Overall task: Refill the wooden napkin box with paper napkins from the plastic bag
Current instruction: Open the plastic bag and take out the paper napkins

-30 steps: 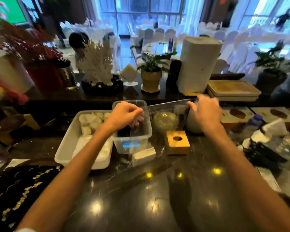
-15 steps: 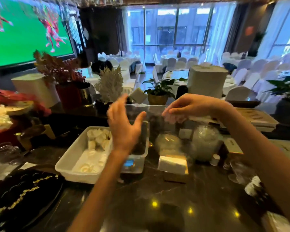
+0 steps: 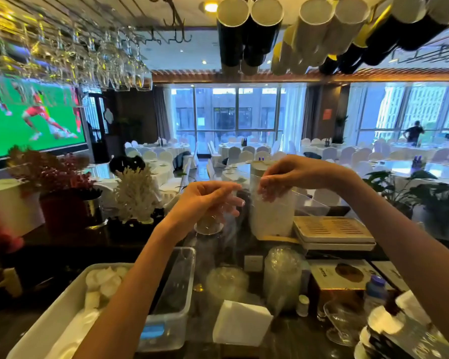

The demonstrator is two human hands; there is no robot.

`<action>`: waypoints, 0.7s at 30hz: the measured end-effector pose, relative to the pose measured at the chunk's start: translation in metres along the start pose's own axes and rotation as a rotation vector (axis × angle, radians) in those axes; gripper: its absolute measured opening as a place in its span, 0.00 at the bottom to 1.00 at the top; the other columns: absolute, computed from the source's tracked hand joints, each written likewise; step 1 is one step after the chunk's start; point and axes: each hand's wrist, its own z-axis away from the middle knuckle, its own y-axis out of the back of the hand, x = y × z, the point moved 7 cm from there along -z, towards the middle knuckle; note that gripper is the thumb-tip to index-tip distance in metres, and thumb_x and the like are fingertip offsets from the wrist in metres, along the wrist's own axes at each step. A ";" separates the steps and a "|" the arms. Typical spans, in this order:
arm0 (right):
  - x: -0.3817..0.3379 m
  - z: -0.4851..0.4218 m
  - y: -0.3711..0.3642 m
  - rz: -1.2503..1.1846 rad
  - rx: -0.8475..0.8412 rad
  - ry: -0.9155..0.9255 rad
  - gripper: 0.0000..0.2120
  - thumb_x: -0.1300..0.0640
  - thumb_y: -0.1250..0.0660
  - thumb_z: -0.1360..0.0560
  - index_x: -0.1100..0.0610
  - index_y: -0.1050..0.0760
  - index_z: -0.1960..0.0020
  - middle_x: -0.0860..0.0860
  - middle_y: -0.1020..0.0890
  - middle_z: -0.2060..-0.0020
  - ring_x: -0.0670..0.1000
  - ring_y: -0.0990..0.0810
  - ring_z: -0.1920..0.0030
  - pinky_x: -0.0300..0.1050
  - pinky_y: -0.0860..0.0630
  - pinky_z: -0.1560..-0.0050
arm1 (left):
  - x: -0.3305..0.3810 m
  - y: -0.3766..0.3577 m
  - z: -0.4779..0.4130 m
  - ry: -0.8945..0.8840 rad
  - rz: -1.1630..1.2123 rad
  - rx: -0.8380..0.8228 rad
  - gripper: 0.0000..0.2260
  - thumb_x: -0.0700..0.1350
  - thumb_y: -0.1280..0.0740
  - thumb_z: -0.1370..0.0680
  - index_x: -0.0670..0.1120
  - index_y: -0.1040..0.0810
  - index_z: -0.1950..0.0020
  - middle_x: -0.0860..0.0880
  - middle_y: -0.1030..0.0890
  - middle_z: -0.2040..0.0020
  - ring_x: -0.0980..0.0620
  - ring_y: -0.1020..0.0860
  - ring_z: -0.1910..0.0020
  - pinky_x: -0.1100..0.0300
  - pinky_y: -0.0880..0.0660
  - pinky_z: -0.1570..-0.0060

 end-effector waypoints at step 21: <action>-0.098 -0.014 -0.047 0.666 0.827 0.586 0.13 0.49 0.32 0.25 0.56 0.16 0.48 0.52 0.14 0.53 0.53 0.16 0.53 0.52 0.18 0.58 | 0.019 0.014 0.002 -0.134 -0.099 0.132 0.14 0.30 0.41 0.27 0.41 0.21 0.48 0.46 0.17 0.56 0.47 0.18 0.53 0.48 0.21 0.47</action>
